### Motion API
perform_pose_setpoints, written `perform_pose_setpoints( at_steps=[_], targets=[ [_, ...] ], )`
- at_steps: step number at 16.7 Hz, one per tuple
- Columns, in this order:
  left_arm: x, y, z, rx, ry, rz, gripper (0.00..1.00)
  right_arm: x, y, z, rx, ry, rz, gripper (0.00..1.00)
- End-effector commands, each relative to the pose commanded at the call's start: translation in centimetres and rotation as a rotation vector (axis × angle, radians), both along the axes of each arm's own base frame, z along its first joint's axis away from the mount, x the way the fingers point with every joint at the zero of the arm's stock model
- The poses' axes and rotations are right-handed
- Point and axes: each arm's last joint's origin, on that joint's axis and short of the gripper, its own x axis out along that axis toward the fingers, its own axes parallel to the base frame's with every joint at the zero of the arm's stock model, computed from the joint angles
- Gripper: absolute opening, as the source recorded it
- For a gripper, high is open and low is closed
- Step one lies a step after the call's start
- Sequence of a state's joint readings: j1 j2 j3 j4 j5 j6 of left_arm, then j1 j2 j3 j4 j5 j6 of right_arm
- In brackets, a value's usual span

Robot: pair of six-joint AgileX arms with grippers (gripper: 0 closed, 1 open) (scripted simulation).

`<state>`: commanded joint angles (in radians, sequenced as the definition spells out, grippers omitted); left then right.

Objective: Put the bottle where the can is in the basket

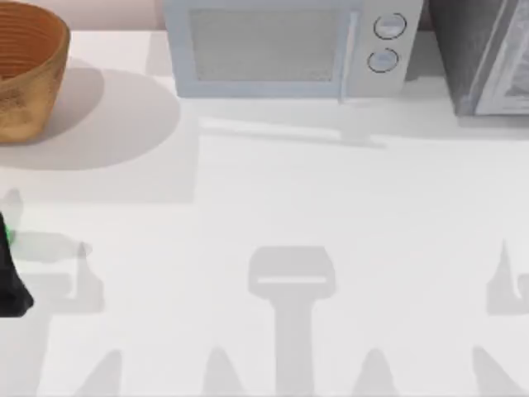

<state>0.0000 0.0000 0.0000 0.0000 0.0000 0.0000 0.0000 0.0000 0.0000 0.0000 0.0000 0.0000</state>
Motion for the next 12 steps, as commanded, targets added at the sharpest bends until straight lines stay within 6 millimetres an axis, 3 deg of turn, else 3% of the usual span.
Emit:
perform_pose_setpoints(
  at_steps=[7, 12],
  targets=[
    [0.4, 0.2, 0.8, 0.005, 0.143, 0.017, 1.00, 0.0, 0.0, 0.0, 0.000, 0.000, 0.000, 1.00],
    [2.2, 0.6, 6.0, 0.019, 0.321, 0.015, 1.00, 0.0, 0.0, 0.0, 0.000, 0.000, 0.000, 1.00]
  ],
)
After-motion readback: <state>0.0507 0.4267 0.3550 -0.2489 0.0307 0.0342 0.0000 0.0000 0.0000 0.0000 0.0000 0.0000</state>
